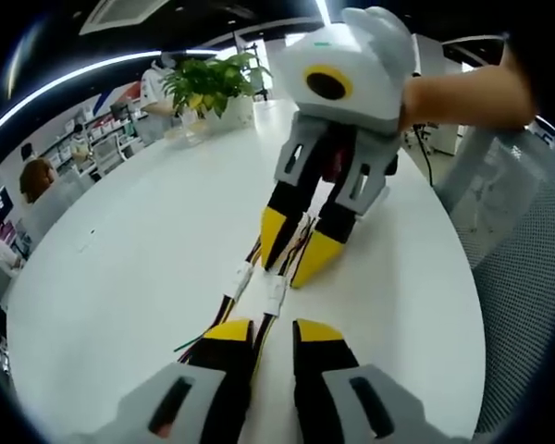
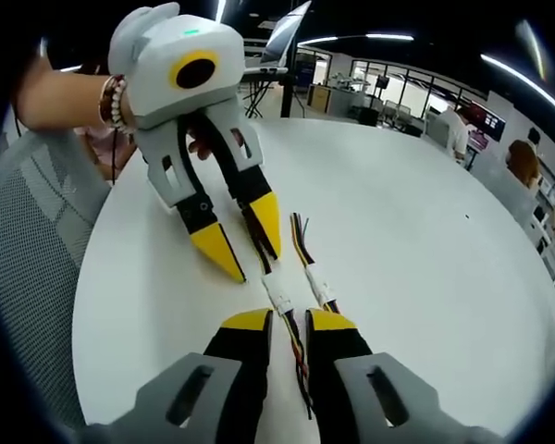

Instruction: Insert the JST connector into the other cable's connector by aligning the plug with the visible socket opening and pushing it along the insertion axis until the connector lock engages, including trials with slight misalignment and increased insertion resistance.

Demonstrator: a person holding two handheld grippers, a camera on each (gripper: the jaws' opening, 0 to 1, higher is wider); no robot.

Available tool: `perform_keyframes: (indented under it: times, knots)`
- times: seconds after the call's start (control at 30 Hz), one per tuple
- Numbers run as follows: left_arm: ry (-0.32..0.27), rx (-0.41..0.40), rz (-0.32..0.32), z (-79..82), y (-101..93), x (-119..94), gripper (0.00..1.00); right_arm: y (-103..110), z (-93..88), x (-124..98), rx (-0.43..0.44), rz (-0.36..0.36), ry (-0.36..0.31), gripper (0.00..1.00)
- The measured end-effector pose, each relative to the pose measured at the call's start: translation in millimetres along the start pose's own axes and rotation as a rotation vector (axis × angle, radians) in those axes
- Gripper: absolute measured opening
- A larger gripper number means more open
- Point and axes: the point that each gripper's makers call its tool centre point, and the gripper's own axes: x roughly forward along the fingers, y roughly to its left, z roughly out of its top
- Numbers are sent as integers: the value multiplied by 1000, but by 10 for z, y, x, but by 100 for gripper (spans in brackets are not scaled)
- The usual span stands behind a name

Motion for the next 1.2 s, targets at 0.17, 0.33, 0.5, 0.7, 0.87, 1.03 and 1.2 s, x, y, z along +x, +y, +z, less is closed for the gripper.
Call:
perform_keyframes:
  times: [0.17,0.33,0.5,0.7,0.87,1.03,1.2]
  knots:
    - [-31,-39,18,65,41,-33,16,-37,75,-42,12,-21,-25,16]
    - [-50,-65,32,101,72,-66,19,-76,118,-75,20,-43,-42,19]
    - [-48,-102,57,84,106,-90,25,-84,96,-74,35,-57,-31,21]
    - [-86,-162,80,159,149,-183,26,-76,196,-153,48,-73,-60,22]
    - [-107,-222,92,177,168,-256,28,-48,192,-231,47,-94,-54,25]
    - [-113,-229,110,183,138,-356,27,-48,179,-299,53,-114,-46,26]
    - [-152,-262,118,259,117,-467,27,-33,179,-412,60,-134,-54,26]
